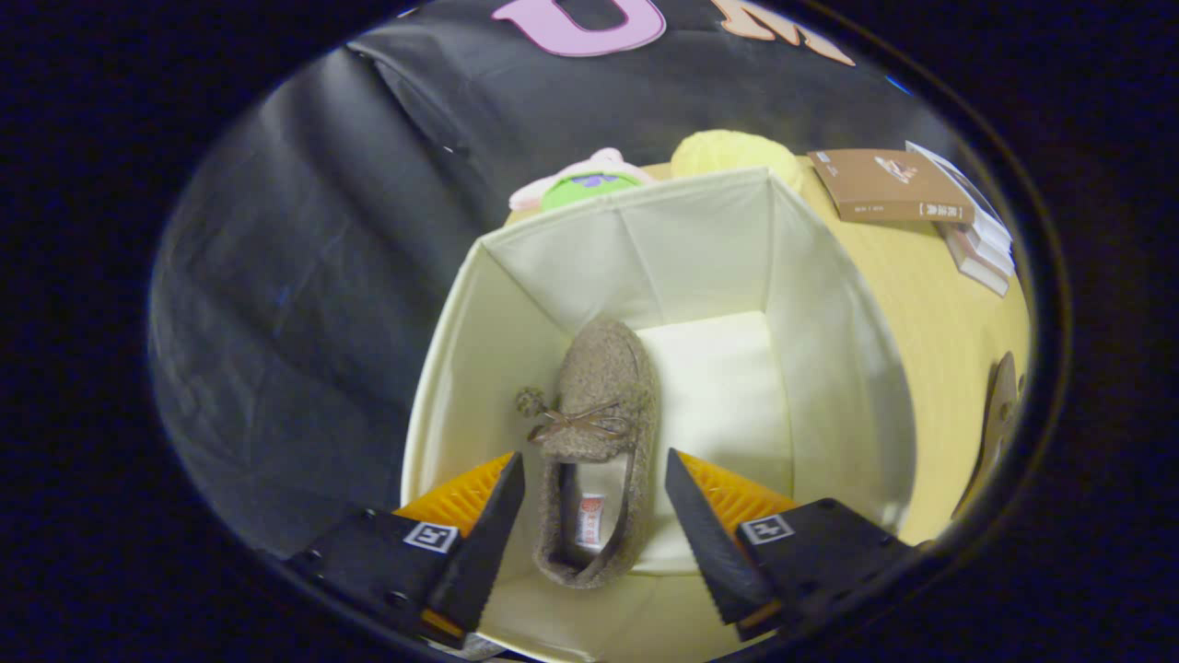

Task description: Open the storage box then place both shoes into the box .Put the left shoe in first, then the right shoe, with the right side of both shoes facing outward in a uniform manner.

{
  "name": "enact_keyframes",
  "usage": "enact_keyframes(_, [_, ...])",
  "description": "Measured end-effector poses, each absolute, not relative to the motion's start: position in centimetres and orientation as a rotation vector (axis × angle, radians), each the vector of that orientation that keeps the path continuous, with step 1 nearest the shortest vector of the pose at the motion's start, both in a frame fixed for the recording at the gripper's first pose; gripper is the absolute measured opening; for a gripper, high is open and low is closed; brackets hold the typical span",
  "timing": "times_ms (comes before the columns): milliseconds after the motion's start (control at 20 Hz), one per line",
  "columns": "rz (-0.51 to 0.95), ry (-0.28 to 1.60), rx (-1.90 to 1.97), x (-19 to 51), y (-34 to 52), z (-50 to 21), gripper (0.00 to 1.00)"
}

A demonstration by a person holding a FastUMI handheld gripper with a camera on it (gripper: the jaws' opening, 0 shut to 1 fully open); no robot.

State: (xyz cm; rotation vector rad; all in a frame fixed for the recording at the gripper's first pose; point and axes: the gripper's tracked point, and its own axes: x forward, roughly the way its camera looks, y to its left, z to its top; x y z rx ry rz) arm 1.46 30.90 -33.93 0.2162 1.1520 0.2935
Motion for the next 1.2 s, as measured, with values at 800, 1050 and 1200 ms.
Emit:
enact_keyframes(800, [0.362, 0.659, 0.005, 2.8, 16.5, -21.2, 1.00])
enact_keyframes(1050, [0.276, 0.638, -0.038, 2.5, 8.3, -20.9, 1.00])
enact_keyframes(1200, [0.221, 0.645, -0.043, 2.1, 3.8, -21.5, 1.00])
